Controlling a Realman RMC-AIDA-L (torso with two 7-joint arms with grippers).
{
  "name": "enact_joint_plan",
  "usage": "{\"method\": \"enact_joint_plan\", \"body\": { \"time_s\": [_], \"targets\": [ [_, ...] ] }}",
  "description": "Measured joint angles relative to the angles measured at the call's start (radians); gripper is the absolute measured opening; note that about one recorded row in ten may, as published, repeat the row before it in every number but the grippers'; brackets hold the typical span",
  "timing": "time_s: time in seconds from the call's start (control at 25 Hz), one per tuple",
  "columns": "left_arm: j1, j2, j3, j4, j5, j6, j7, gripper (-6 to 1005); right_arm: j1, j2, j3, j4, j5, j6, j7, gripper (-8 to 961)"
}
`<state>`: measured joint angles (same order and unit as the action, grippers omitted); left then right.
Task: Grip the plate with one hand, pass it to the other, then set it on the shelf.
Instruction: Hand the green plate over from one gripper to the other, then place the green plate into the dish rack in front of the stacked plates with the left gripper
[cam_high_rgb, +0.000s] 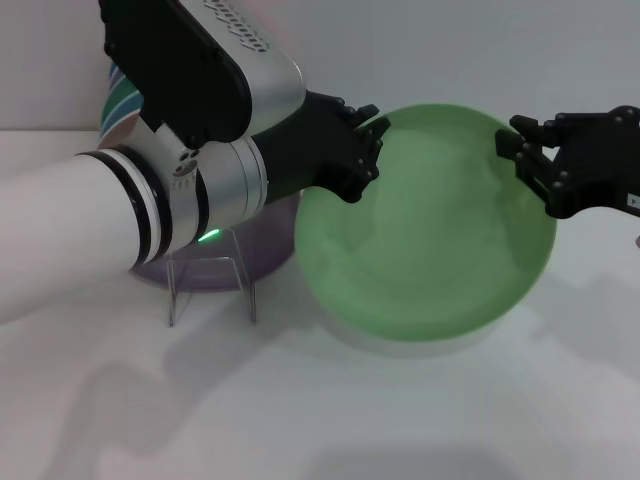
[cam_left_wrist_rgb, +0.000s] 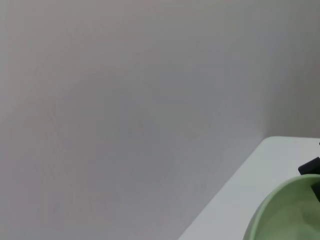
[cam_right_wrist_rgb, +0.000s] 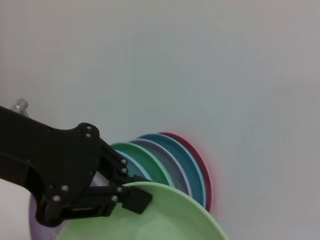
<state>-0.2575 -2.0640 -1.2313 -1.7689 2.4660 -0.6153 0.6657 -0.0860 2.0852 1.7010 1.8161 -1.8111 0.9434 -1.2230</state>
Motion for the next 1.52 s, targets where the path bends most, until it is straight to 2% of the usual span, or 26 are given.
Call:
{"method": "enact_joint_plan", "body": {
  "time_s": [0.16, 0.24, 0.28, 0.32, 0.36, 0.44, 0.48, 0.6, 0.64, 0.68, 0.84, 0.88, 0.92, 1.08, 1.16, 1.28, 1.32, 1.36, 1.4, 1.44, 1.48, 1.52],
  "targets": [
    [0.003, 0.001, 0.002, -0.003, 0.001, 0.02, 0.009, 69, -0.016, 0.002, 0.059, -0.039, 0.112, 0.057, -0.003, 36],
    [0.004, 0.0, 0.002, -0.002, 0.0, 0.037, 0.021, 68, -0.018, 0.003, 0.137, -0.097, 0.244, 0.15, -0.02, 109],
    [0.004, 0.0, 0.003, 0.0, -0.002, 0.053, 0.025, 67, -0.01, 0.003, 0.221, -0.19, 0.39, 0.25, -0.055, 146],
    [0.004, 0.0, 0.003, 0.0, -0.002, 0.055, 0.025, 67, -0.01, 0.003, 0.221, -0.19, 0.39, 0.25, -0.055, 182],
    [0.004, 0.0, 0.005, -0.001, -0.002, 0.063, 0.025, 66, -0.004, 0.001, 0.265, -0.248, 0.467, 0.299, -0.077, 219],
    [0.007, 0.002, 0.005, -0.003, -0.002, 0.079, 0.027, 65, 0.019, -0.002, 0.405, -0.426, 0.637, 0.438, -0.143, 376],
    [0.019, 0.003, 0.013, -0.004, -0.002, 0.127, 0.048, 64, 0.031, -0.003, 0.471, -0.508, 0.69, 0.485, -0.167, 454],
    [0.032, 0.003, 0.022, -0.007, -0.003, 0.164, 0.071, 61, 0.081, -0.003, 0.709, -0.741, 0.749, 0.633, -0.239, 531],
    [0.048, 0.003, 0.038, -0.01, -0.004, 0.215, 0.102, 60, 0.094, -0.003, 0.77, -0.793, 0.749, 0.665, -0.249, 557],
    [0.084, 0.004, 0.089, -0.014, -0.002, 0.367, 0.181, 58, 0.117, -0.001, 0.881, -0.872, 0.734, 0.712, -0.262, 583],
    [0.141, 0.008, 0.225, 0.027, 0.025, 0.713, 0.318, 55, 0.12, 0.002, 0.941, -0.898, 0.71, 0.725, -0.28, 583],
    [0.153, 0.016, 0.298, 0.076, 0.075, 0.926, 0.341, 55, 0.12, 0.003, 0.943, -0.902, 0.699, 0.727, -0.287, 583],
    [0.153, 0.016, 0.298, 0.076, 0.075, 0.926, 0.341, 55, 0.12, 0.003, 0.943, -0.902, 0.699, 0.727, -0.287, 583],
    [0.152, 0.058, 0.399, 0.227, 0.258, 1.337, 0.183, 56, 0.134, -0.001, 0.944, -0.925, 0.657, 0.727, -0.298, 583],
    [0.144, 0.069, 0.402, 0.379, 0.388, 1.605, 0.027, 56, 0.135, -0.002, 0.944, -0.928, 0.651, 0.727, -0.306, 583],
    [0.134, 0.064, 0.376, 0.528, 0.426, 1.793, -0.084, 55, 0.138, -0.003, 0.935, -0.94, 0.626, 0.729, -0.362, 583],
    [0.134, 0.064, 0.376, 0.528, 0.426, 1.793, -0.084, 55, 0.138, -0.003, 0.935, -0.94, 0.626, 0.729, -0.362, 583],
    [0.123, 0.06, 0.348, 0.604, 0.425, 1.862, -0.134, 55, 0.141, -0.003, 0.934, -0.943, 0.608, 0.731, -0.373, 583],
    [0.123, 0.06, 0.348, 0.604, 0.425, 1.862, -0.134, 54, 0.143, -0.003, 0.933, -0.945, 0.593, 0.733, -0.378, 583],
    [0.097, 0.061, 0.31, 0.716, 0.425, 1.936, -0.175, 54, 0.148, -0.003, 0.933, -0.948, 0.576, 0.737, -0.38, 583],
    [0.097, 0.061, 0.31, 0.716, 0.425, 1.936, -0.175, 54, 0.151, -0.003, 0.933, -0.951, 0.566, 0.739, -0.38, 583],
    [0.062, 0.067, 0.287, 0.814, 0.425, 2.002, -0.192, 54, 0.155, -0.003, 0.933, -0.954, 0.558, 0.741, -0.38, 583]
  ]
}}
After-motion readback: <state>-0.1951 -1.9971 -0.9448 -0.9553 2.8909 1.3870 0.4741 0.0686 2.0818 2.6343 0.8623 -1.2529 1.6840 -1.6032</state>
